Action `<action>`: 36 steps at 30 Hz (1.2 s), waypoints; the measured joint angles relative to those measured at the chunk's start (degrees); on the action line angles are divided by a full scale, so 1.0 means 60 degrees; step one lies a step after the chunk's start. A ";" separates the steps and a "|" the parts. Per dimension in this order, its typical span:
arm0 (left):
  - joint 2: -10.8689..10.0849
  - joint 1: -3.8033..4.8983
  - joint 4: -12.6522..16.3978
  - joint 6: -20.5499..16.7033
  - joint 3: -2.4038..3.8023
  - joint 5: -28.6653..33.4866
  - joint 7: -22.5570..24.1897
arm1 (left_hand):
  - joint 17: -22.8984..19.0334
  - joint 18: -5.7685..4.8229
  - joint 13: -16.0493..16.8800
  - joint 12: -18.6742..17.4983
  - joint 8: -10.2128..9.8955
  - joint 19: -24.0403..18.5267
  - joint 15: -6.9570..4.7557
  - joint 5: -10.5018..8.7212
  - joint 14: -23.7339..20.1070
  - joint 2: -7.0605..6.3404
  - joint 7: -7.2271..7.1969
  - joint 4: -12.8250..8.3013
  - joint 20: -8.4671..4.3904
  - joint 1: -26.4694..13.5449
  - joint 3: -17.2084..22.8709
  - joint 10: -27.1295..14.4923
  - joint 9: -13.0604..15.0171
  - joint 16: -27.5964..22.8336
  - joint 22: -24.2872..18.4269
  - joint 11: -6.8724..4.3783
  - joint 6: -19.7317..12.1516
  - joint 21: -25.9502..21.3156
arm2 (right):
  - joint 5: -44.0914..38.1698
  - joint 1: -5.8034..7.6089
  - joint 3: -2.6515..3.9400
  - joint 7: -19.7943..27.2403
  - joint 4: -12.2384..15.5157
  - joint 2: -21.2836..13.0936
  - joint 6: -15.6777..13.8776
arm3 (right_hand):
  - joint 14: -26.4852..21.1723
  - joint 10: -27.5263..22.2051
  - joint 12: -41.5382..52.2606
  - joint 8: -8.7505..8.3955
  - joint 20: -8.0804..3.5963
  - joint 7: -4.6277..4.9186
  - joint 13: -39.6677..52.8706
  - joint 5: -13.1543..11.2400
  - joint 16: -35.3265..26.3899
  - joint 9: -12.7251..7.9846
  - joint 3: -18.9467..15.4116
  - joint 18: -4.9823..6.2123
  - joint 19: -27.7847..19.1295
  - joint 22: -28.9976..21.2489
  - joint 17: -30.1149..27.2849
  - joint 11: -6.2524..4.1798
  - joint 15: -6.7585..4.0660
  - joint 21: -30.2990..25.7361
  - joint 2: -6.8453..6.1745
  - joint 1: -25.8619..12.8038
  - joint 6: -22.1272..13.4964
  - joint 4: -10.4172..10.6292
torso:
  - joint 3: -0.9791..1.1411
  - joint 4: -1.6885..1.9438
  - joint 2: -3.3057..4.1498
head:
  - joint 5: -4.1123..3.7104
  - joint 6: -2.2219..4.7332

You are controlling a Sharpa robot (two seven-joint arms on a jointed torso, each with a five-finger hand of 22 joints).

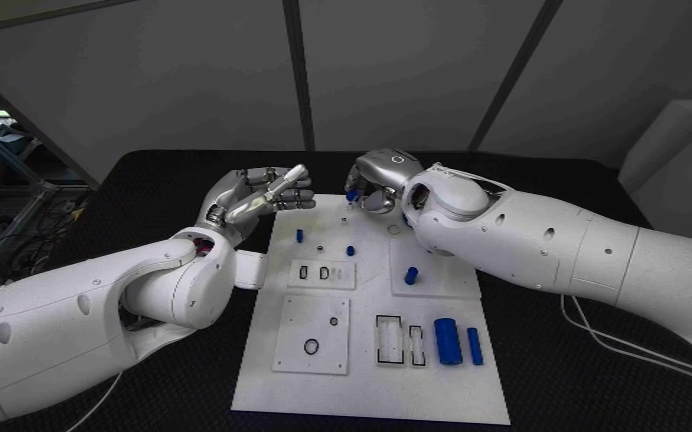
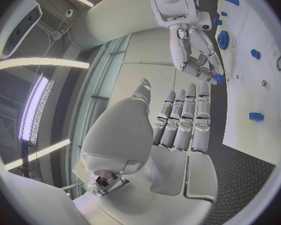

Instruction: Assemble the parts on the task board

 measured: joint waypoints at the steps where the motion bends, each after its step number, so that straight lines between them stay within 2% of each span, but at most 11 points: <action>1: 0.0001 0.0001 0.0000 0.0000 0.0000 0.0000 0.0000 | 0.0000 0.0000 0.0000 0.0000 0.0000 0.0000 0.0000 0.0000 0.0000 0.0000 0.0000 0.0000 0.0000 0.0000 0.0000 0.0000 0.0000 0.0000 0.0000 0.0000 0.0000 0.0000 | 0.0001 0.0000 0.0000 0.0001 -0.0018 0.0017 0.0032 | 0.0000 0.0000 0.0000 -0.0004 0.0000 0.0005 0.0004 0.0000 0.0001 0.0000 -0.0020 0.0000 0.0000 0.0000 0.0000 0.0000 0.0000 0.0000 0.0000 0.0000 0.0011 0.0020 | -0.0001 0.0000 0.0002 | 0.0001 -0.0005; 15: 0.0013 0.0006 -0.0003 -0.0001 0.0002 -0.0001 0.0000 | 0.0000 0.0000 0.0000 0.0000 0.0000 0.0000 0.0000 0.0000 0.0000 0.0000 0.0000 0.0000 0.0000 0.0000 0.0000 0.0000 0.0001 0.0000 0.0000 0.0000 0.0000 0.0000 | 0.0007 0.0015 0.0010 -0.0013 -0.0235 0.0208 0.0510 | 0.0000 0.0000 -0.0040 -0.0032 0.0000 -0.0003 0.0009 -0.0001 0.0001 0.0000 -0.0019 0.0001 -0.0001 -0.0002 -0.0001 0.0000 0.0000 0.0037 -0.0049 -0.0049 0.0051 0.0074 | -0.0004 -0.0013 0.0020 | 0.0027 -0.0054; 28: 0.0018 0.0008 0.0002 -0.0001 0.0004 -0.0001 0.0000 | 0.0000 -0.0001 0.0000 -0.0031 -0.0037 0.0000 0.0000 0.0000 0.0000 0.0000 -0.0002 0.0000 0.0000 0.0000 0.0000 0.0000 -0.0010 -0.0036 -0.0001 0.0000 -0.0002 0.0000 | 0.0007 0.0048 0.0030 -0.0021 -0.0310 0.0304 0.0674 | 0.0000 0.0000 -0.0039 -0.0035 0.0000 0.0007 0.0009 -0.0002 0.0001 0.0000 -0.0019 0.0001 -0.0001 -0.0003 -0.0007 0.0000 0.0000 0.0037 -0.0080 -0.0080 0.0036 0.0074 | -0.0007 -0.0011 0.0033 | 0.0023 -0.0038; 36: 0.0025 0.0010 -0.0005 -0.0001 0.0005 -0.0001 0.0000 | 0.0000 -0.0001 0.0000 -0.0052 -0.0037 0.0000 0.0000 0.0000 0.0000 0.0000 -0.0007 0.0001 0.0000 0.0000 0.0001 -0.0035 -0.0010 -0.0036 0.0000 0.0034 -0.0008 0.0000 | 0.0007 0.0061 0.0039 -0.0020 -0.0342 0.0321 0.0744 | 0.0000 -0.0001 -0.0039 -0.0061 0.0000 0.0012 0.0016 -0.0003 0.0001 0.0005 -0.0019 0.0001 -0.0001 -0.0003 -0.0014 0.0000 0.0000 0.0037 -0.0100 -0.0100 0.0006 0.0133 | -0.0007 -0.0012 0.0042 | 0.0039 -0.0077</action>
